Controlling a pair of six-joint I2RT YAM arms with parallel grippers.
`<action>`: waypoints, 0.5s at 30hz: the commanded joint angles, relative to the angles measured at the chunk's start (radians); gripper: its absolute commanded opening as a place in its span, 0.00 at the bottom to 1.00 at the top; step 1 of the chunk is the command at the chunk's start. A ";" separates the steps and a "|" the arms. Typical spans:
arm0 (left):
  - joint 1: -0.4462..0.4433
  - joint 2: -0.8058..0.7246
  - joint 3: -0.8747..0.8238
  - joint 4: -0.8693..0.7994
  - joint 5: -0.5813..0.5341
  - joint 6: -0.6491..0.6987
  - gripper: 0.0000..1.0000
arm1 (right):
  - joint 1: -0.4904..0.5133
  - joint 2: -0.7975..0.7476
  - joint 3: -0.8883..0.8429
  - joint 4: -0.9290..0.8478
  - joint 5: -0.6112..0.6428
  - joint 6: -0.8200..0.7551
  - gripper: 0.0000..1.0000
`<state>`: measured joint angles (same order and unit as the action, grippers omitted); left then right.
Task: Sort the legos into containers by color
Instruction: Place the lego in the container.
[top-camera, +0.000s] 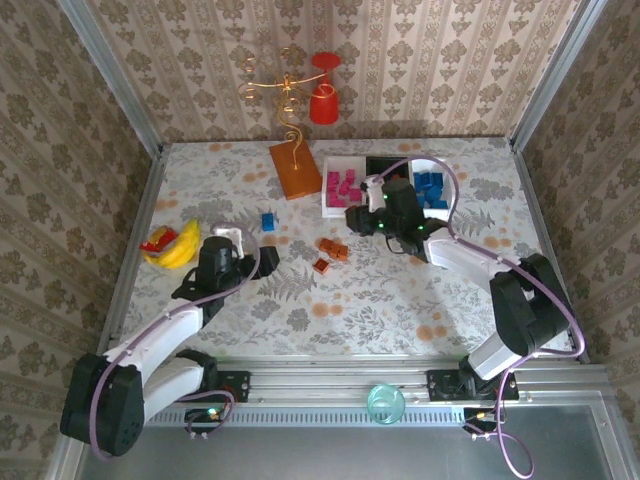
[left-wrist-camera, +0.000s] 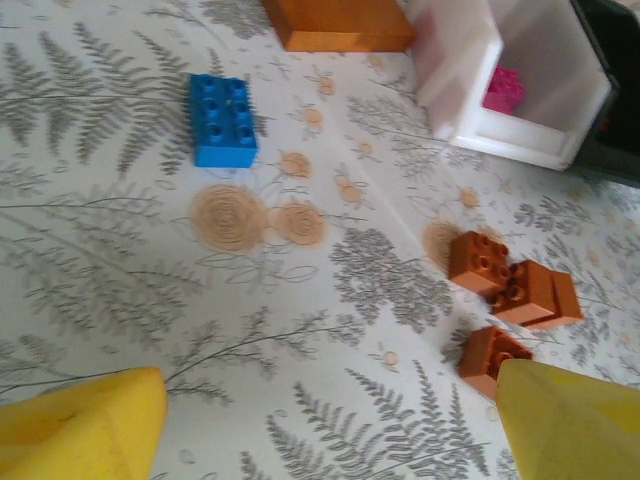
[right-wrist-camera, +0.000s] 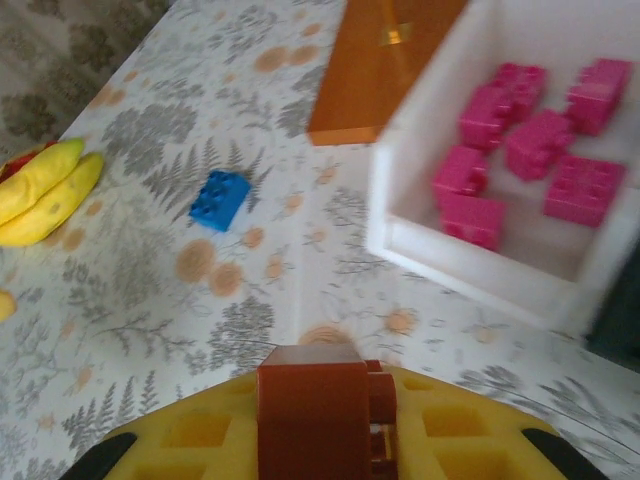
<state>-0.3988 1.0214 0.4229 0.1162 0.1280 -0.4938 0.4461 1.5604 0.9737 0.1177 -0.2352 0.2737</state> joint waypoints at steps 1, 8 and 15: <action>-0.044 0.034 0.067 0.004 -0.021 0.001 0.86 | -0.043 -0.046 -0.024 0.013 -0.026 0.063 0.24; -0.102 0.105 0.179 -0.070 -0.006 0.063 0.87 | -0.176 -0.025 -0.003 -0.007 -0.002 0.158 0.24; -0.118 0.154 0.286 -0.136 0.027 0.109 0.87 | -0.274 0.089 0.129 -0.074 -0.058 0.203 0.24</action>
<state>-0.5056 1.1496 0.6498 0.0296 0.1322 -0.4355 0.1898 1.6062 1.0306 0.0879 -0.2535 0.4435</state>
